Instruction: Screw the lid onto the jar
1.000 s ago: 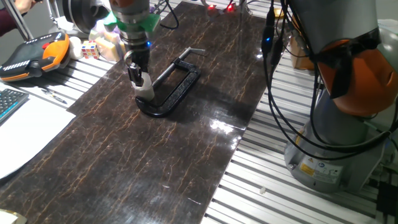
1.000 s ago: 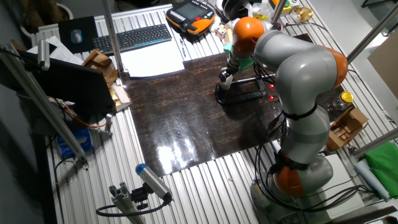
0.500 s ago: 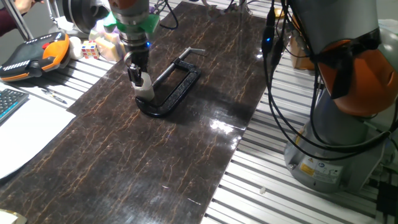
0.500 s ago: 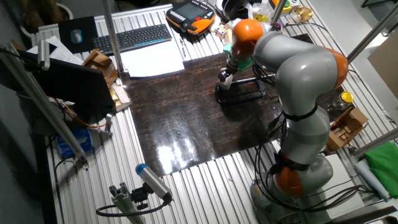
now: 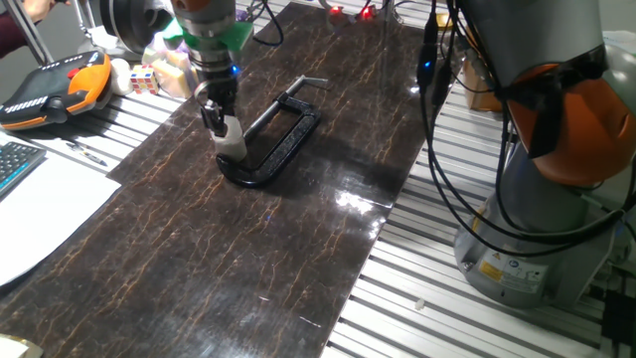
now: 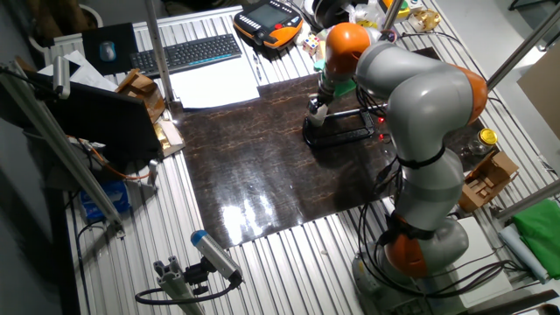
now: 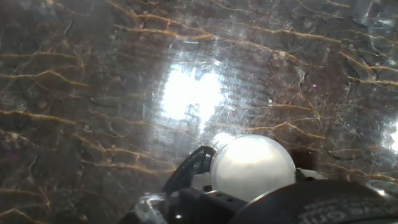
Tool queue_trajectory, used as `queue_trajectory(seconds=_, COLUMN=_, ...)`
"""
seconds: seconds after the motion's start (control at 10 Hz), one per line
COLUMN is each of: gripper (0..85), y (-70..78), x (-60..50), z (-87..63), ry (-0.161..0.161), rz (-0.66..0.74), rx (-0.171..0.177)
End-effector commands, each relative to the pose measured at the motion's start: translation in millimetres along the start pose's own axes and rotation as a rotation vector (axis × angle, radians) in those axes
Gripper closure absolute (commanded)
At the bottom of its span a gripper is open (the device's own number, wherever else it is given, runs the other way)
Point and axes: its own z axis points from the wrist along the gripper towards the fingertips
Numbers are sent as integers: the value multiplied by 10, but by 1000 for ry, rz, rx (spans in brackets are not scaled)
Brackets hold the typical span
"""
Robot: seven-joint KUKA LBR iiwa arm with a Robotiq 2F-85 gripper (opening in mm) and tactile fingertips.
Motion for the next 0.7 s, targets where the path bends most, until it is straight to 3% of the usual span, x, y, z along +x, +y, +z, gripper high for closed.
queue_trajectory(seconds=0.0, gripper=0, y=1, x=-9, z=19, ry=5, rz=6, rx=0)
queue_trajectory(seconds=0.6, gripper=0, y=-4, x=-17, z=159, ry=17, rz=31, rx=-23)
